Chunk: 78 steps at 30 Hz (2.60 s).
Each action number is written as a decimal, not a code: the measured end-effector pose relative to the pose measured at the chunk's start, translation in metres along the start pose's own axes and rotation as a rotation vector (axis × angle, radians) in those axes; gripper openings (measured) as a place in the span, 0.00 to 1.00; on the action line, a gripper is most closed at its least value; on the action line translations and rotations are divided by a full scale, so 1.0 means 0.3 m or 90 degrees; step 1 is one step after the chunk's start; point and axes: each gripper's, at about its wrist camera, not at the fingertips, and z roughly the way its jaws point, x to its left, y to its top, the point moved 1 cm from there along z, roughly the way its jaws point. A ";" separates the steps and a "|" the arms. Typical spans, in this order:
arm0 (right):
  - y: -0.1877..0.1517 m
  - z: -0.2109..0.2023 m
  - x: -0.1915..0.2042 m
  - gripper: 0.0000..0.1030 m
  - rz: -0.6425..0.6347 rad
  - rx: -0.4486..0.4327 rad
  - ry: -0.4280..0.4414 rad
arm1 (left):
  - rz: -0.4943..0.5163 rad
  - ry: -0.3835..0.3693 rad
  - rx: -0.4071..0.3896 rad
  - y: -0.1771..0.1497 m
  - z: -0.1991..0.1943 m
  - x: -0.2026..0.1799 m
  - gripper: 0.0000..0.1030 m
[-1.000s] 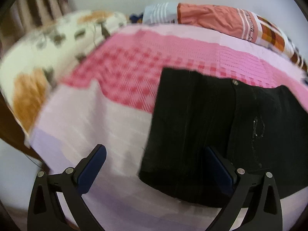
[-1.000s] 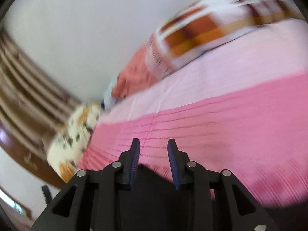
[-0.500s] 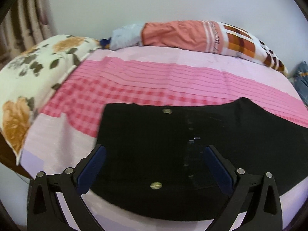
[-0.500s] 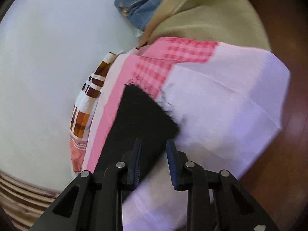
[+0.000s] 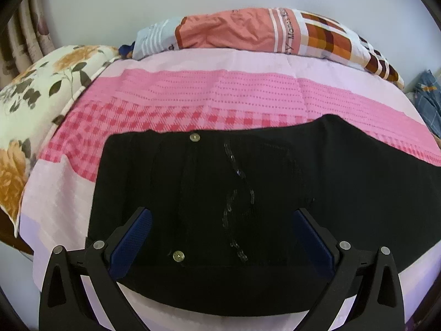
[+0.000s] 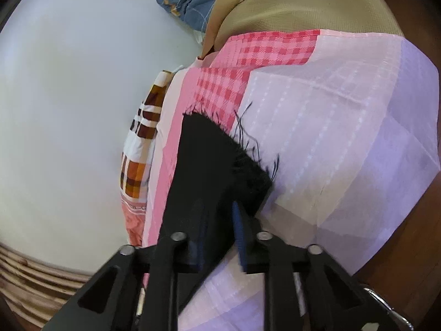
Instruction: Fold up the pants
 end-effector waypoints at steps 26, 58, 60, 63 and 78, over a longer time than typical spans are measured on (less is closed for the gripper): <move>0.010 -0.012 0.053 0.10 -0.032 -0.008 -0.006 | 0.015 0.012 0.014 0.011 -0.002 -0.027 0.98; 0.003 0.062 0.047 0.17 -0.094 -0.003 -0.023 | -0.009 -0.017 0.020 0.001 -0.006 -0.009 0.98; -0.001 0.075 0.031 0.30 -0.083 0.005 -0.020 | -0.008 -0.016 0.021 -0.002 -0.005 -0.006 0.98; -0.023 0.079 0.055 0.32 -0.117 -0.005 -0.046 | -0.013 -0.017 0.026 -0.008 0.002 0.003 0.98; -0.296 0.228 0.306 0.18 -0.653 -0.057 -0.437 | -0.027 -0.017 0.042 -0.016 0.015 0.005 0.98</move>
